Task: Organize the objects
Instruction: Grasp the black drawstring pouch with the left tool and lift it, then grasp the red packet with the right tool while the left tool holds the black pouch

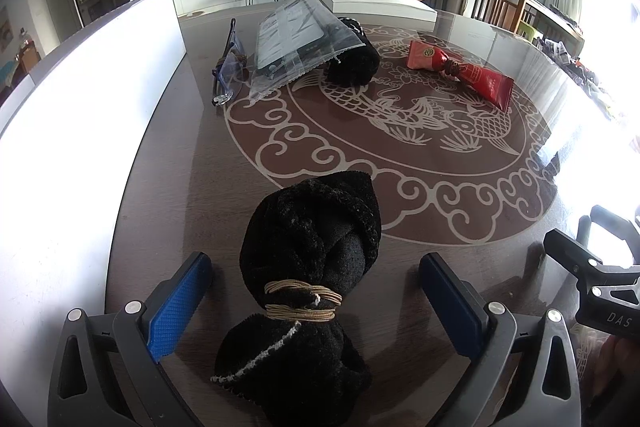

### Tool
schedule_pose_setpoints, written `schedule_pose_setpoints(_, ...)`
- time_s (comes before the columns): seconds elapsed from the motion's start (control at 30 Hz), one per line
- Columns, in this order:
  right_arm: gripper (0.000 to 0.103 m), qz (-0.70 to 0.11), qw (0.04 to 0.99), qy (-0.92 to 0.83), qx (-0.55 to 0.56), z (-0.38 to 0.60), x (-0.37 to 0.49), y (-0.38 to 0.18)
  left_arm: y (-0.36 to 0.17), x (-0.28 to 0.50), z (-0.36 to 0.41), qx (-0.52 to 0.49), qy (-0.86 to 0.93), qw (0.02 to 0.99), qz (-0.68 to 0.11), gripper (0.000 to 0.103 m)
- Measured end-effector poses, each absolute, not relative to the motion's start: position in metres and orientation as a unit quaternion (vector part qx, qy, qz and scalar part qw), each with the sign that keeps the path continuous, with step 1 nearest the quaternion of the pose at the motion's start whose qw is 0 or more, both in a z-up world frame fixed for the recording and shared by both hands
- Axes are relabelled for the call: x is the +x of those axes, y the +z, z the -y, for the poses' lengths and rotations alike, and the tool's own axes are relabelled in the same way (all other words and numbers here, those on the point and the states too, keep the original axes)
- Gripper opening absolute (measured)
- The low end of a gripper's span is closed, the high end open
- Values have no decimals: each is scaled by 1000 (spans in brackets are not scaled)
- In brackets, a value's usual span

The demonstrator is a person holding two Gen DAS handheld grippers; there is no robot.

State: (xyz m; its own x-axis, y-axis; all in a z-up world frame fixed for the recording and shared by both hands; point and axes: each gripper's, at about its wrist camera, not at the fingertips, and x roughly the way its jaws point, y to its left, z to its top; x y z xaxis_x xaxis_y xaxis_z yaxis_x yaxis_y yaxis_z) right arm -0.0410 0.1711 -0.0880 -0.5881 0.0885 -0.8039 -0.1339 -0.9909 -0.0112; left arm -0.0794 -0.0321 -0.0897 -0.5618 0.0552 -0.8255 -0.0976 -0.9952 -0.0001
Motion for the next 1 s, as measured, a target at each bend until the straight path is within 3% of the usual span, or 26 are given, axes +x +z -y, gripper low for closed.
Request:
schedule_pose_setpoints(0.53,103,-25,60,891,-450,-171,-41,-88,-90,-80,32,-466,883,43,-23,103)
schedule_pose_setpoints(0.7,103,-24,18,891,-452,-171,-54,-79,-90,-80,32,-466,884,43,-22,103)
schedule_pose_setpoints(0.87,103,54,-3,917,-395,-164,-108,-35,-90,-80,32,-466,884,44,-23,103)
schedule_pose_setpoints(1.0,103,85,-43,909,-406,-159,-167,-34,-91,-80,32,-466,884,44,-23,103)
